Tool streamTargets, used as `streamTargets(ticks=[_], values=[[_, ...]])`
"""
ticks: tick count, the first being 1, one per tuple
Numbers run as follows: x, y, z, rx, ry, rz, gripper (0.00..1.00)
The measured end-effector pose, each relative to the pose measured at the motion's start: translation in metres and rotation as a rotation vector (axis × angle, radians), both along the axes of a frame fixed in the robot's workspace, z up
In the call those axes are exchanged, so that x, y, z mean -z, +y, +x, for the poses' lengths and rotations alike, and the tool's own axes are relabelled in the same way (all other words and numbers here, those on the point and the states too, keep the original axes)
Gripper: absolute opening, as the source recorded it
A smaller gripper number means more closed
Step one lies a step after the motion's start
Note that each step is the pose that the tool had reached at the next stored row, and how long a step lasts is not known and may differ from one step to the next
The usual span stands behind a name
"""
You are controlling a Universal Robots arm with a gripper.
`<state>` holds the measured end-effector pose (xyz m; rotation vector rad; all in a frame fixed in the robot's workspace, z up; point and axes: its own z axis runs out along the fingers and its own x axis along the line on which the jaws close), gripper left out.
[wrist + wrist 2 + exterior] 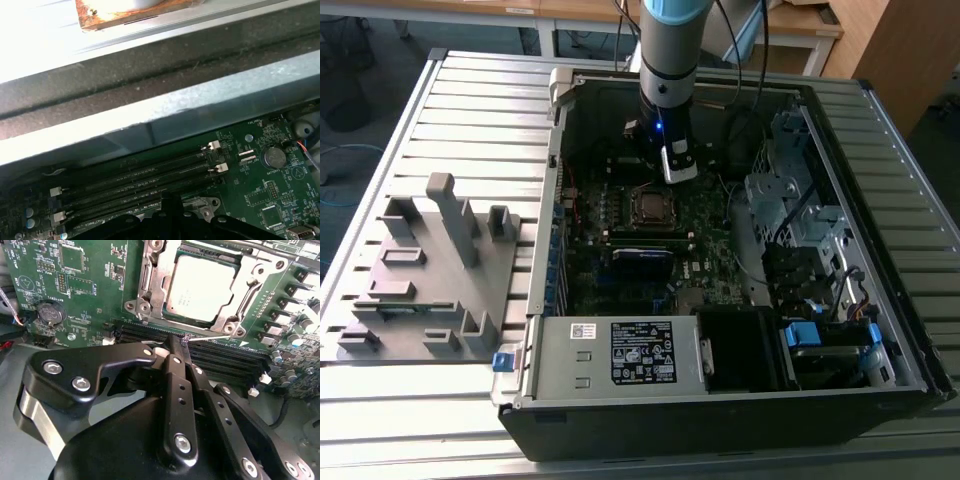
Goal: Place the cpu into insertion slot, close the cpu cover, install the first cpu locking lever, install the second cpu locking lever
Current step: 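Install the first cpu locking lever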
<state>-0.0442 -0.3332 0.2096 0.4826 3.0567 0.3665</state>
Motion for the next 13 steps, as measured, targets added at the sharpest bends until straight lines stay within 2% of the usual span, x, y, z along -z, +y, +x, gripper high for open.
streamTargets(ticks=[13], values=[[-0.0012, 0.0000, 0.0000, 0.044, 0.0009, 0.0001, 0.10]])
